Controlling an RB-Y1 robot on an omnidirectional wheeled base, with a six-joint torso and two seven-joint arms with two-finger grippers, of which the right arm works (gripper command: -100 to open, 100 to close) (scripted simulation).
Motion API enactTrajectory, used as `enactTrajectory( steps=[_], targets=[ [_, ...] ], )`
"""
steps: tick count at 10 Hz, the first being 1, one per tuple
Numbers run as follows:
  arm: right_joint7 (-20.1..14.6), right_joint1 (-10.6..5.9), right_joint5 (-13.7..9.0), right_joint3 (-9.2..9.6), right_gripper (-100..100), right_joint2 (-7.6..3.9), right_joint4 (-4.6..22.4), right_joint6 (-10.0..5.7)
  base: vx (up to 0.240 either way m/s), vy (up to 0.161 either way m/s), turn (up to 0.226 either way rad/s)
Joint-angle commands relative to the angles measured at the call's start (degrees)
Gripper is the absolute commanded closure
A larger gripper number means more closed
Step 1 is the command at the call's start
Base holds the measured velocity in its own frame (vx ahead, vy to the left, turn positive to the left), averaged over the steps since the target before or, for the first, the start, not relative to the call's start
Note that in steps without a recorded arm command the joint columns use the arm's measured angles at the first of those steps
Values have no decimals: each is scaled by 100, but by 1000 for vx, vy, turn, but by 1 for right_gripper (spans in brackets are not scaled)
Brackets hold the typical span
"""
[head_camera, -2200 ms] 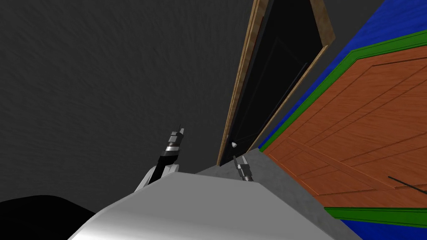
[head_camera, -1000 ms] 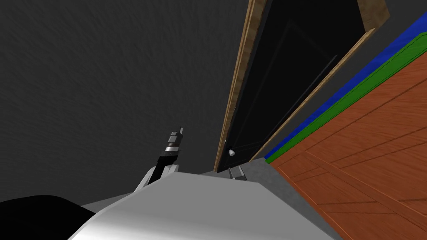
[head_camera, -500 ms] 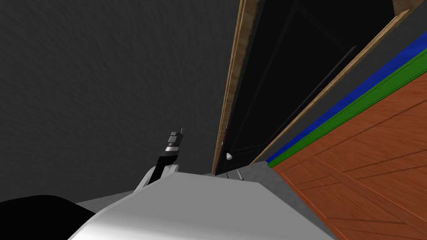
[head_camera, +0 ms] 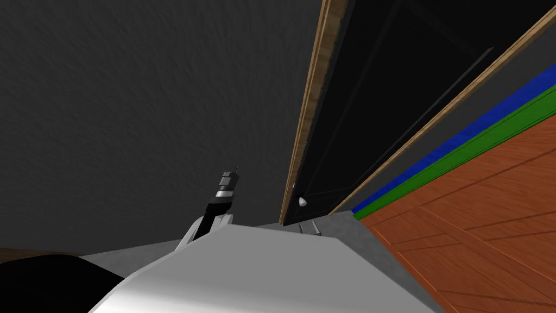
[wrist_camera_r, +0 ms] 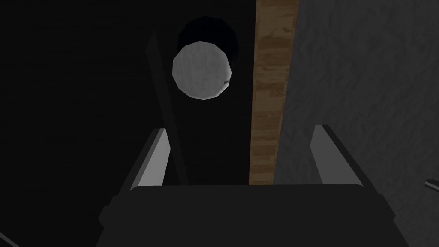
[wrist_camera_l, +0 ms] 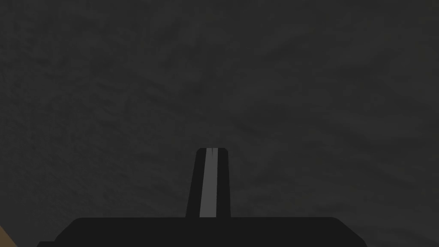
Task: Pull the door open
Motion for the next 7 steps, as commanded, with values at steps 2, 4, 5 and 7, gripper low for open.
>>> enactTrajectory(
  steps=[2, 4, 5, 7],
  targets=[
    [-133, -357, -184, -287, -100, -274, 395, -27, -105, 126, 188],
    [-203, -623, -309, -482, -100, -448, 684, -67, -79, 122, 153],
    [-240, -759, -373, -580, -100, -535, 873, -86, -42, 100, 145],
    [-312, -1027, -500, -776, -100, -707, 1186, -124, -10, 91, 151]
  ],
)
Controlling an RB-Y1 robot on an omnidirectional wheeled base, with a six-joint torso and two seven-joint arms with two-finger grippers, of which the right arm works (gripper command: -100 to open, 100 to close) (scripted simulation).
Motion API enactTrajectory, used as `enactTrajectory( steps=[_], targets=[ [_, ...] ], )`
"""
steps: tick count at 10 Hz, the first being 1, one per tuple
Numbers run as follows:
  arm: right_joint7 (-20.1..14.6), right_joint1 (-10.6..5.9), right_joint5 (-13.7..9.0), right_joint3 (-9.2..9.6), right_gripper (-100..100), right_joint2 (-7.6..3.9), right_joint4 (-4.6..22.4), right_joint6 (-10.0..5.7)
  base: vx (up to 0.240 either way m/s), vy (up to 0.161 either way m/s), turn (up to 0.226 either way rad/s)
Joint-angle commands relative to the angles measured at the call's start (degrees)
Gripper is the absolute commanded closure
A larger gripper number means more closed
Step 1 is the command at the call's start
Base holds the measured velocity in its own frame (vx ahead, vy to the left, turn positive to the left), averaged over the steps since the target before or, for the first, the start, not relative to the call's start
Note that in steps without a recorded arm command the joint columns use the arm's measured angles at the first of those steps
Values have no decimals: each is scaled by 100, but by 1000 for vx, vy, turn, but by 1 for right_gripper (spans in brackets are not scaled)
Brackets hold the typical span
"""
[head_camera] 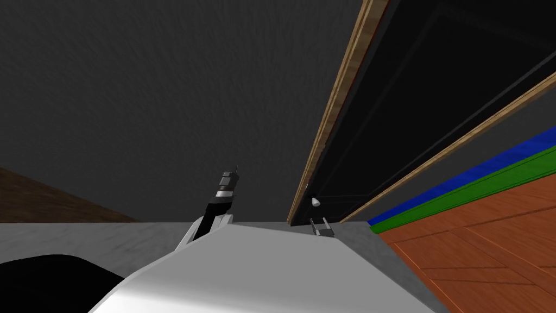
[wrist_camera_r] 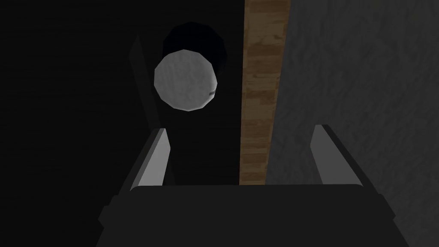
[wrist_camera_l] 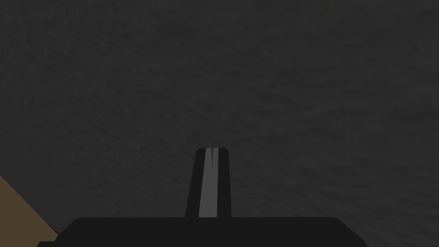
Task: Pull the door open
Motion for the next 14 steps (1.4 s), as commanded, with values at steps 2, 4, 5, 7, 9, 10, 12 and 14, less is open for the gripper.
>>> enactTrajectory(
  steps=[2, 4, 5, 7, 9, 10, 12, 14],
  targets=[
    [-41, -236, -113, -170, -100, -147, 353, -88, 25, 44, 82],
    [-108, -477, -227, -345, -100, -297, 642, -120, 44, 48, 135],
    [-139, -587, -279, -424, -100, -366, 775, -135, 61, 40, 152],
    [-166, -684, -325, -495, -100, -425, 892, -148, 45, 11, 50],
    [-226, -898, -428, -650, -100, -554, 1150, -176, 69, 4, 136],
    [-237, -937, -446, -678, -100, -576, 1196, -181, 68, -18, 35],
    [-248, -899, -443, -674, -100, -561, 1127, -150, 41, -14, 27],
    [-248, -899, -443, -674, 100, -561, 1127, -150, -7, 4, -7]
  ],
)
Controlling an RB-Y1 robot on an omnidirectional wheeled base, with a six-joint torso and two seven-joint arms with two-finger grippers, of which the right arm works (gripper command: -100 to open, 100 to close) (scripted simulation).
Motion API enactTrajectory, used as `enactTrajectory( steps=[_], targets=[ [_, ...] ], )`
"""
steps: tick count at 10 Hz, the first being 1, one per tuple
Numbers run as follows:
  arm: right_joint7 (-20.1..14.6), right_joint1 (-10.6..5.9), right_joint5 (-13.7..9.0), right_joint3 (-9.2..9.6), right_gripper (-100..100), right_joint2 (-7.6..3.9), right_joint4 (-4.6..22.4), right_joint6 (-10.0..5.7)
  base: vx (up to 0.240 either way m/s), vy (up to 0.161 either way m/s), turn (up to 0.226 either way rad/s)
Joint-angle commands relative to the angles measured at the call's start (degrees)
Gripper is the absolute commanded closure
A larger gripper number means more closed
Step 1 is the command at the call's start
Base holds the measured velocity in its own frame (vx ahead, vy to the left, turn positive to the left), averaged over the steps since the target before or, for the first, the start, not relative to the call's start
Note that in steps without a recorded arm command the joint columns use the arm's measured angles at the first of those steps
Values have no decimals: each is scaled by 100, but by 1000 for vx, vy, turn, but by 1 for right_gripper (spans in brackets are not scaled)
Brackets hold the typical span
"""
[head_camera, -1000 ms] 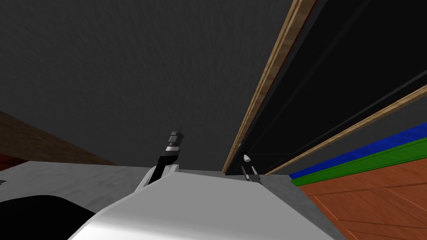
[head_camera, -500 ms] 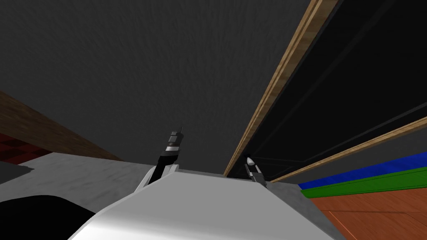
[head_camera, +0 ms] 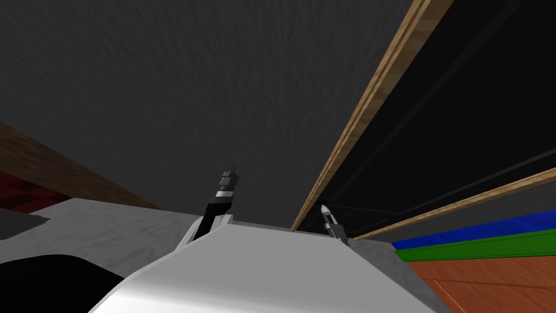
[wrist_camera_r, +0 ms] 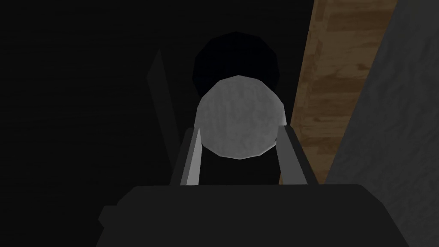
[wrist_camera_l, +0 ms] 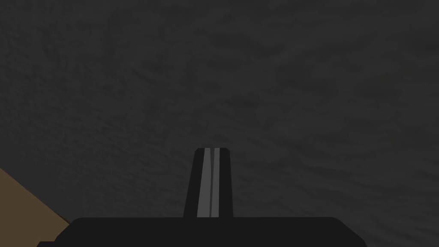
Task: Pull the door open
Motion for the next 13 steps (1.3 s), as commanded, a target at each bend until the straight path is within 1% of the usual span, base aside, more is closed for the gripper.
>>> enactTrajectory(
  steps=[1, 4, 5, 6, 10, 12, 13],
  targets=[
    [1, -7, -2, -3, 100, -2, -4, 6, -12, 2, -4],
    [1, -7, -2, -3, 100, -2, -4, 6, -2, 0, 4],
    [-229, -1, -82, 34, -100, 0, -29, 24, -13, -4, 36],
    [-307, 1, -109, 47, -100, 1, -37, 30, -19, -6, 30],
    [-933, 18, -324, 147, -100, 7, -102, 79, -24, -13, 32],
    [-1266, 30, -477, 218, -100, 11, -149, 114, -34, -15, 49],
    [-1350, 30, -477, 218, -100, 11, -149, 114, -25, -12, 17]
  ],
)
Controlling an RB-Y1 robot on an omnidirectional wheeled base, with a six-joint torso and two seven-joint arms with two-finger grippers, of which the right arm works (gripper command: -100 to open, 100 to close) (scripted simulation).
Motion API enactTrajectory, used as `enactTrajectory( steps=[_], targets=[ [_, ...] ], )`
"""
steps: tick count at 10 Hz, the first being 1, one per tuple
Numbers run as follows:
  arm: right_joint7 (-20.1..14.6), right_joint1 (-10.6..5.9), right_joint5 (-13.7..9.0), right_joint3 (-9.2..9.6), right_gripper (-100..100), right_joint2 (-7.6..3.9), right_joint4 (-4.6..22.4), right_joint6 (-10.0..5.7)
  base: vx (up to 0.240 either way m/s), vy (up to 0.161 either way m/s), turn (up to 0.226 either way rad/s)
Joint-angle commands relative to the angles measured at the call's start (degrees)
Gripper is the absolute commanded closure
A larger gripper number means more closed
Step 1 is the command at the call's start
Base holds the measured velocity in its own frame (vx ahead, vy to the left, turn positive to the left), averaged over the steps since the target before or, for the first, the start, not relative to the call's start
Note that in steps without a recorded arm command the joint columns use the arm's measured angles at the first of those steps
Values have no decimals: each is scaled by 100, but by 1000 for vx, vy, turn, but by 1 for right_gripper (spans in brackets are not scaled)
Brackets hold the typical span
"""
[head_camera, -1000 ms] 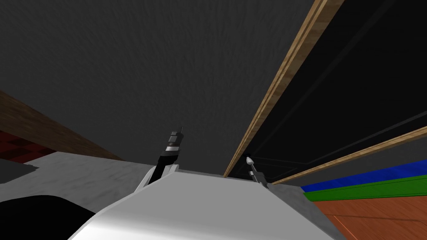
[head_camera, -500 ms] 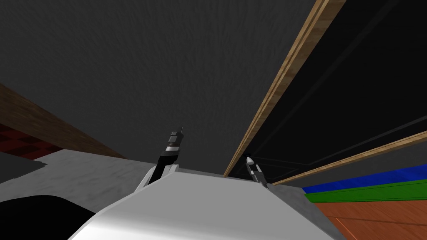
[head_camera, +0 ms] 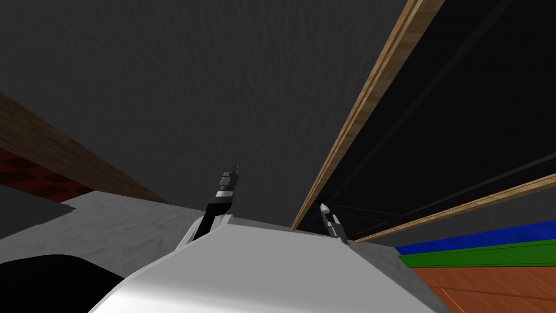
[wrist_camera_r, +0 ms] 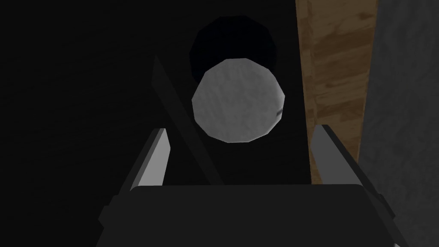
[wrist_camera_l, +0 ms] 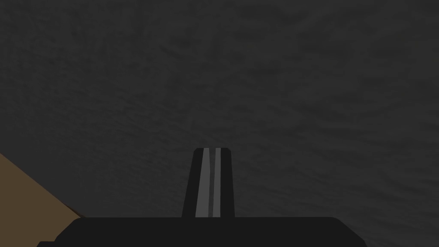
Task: Pull the door open
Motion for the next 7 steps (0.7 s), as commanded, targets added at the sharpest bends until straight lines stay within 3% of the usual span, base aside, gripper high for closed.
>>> enactTrajectory(
  steps=[1, 7],
  targets=[
    [-286, 6, -93, 43, -100, 1, -25, 20, -20, -10, 28],
    [-1170, 35, -462, 215, -100, 11, -138, 104, -27, -12, 39]
  ],
)
